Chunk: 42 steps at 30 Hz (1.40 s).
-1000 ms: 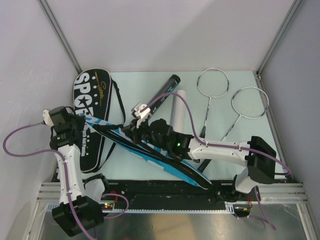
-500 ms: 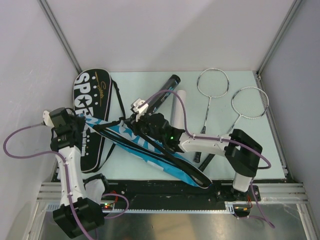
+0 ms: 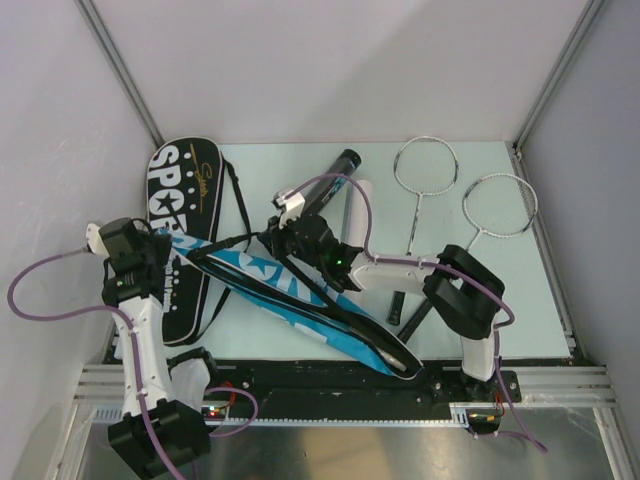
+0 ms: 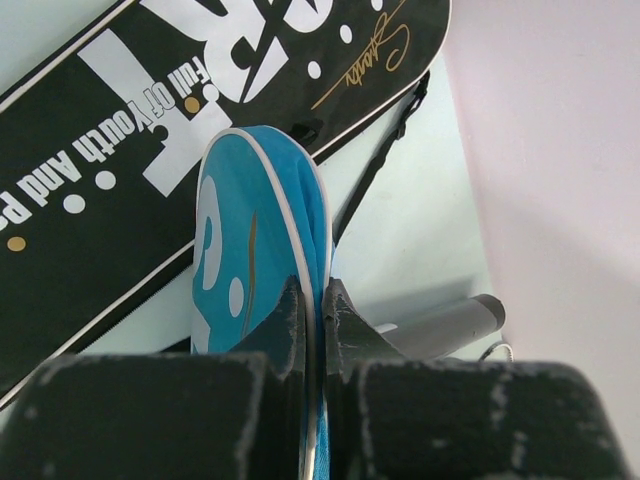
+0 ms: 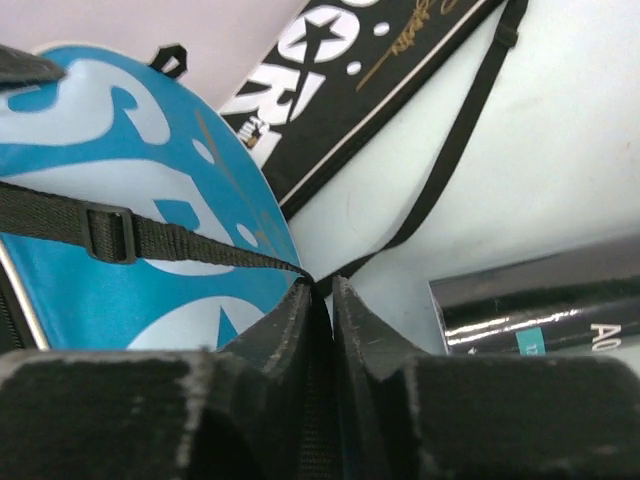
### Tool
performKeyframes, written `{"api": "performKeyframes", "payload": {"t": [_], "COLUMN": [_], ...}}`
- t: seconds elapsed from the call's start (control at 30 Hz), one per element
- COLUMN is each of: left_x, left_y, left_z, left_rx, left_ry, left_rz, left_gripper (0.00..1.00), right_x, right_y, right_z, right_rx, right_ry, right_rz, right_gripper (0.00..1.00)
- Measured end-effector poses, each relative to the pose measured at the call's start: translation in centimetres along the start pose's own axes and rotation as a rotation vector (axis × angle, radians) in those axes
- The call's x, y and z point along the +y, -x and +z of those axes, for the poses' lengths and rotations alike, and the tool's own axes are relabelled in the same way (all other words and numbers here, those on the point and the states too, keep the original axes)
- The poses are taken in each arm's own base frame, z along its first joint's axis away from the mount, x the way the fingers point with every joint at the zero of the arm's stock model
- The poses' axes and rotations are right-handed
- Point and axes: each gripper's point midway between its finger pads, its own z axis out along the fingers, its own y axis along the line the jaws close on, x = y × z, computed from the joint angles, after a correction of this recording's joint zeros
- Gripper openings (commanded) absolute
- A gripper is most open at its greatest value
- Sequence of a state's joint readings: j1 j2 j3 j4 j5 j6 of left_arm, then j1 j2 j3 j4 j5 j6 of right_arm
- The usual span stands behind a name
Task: Pack up the badminton gear
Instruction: Zip the racket bag at the center of the board.
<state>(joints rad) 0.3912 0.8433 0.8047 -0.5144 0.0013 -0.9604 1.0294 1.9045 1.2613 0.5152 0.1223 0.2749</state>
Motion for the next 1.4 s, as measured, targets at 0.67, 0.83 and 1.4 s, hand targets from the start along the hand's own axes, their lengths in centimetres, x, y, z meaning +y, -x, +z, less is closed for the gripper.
{"api": "performKeyframes", "payload": {"t": [0.67,0.83,1.4], "left_x": [-0.2,-0.1,0.4], "left_y": [-0.2,-0.1,0.1], "left_z": [0.5,0.7,0.5], "left_rx": [0.03,0.042,0.065], "left_ry": [0.036,0.056,0.113], "left_rz": [-0.091,-0.094,-0.104], "left_gripper": [0.0,0.0,0.0], "right_x": [7.0,8.2,11.8], "right_y": [5.7,6.2,1.0], "right_z": [-4.9,-5.2,-1.5], "right_rx": [-0.048,-0.106,-0.321], "right_ry": [0.245,0.341,0.457], "right_rz": [-0.305,-0.447,-0.979], "right_gripper": [0.52,0.52,0.46]}}
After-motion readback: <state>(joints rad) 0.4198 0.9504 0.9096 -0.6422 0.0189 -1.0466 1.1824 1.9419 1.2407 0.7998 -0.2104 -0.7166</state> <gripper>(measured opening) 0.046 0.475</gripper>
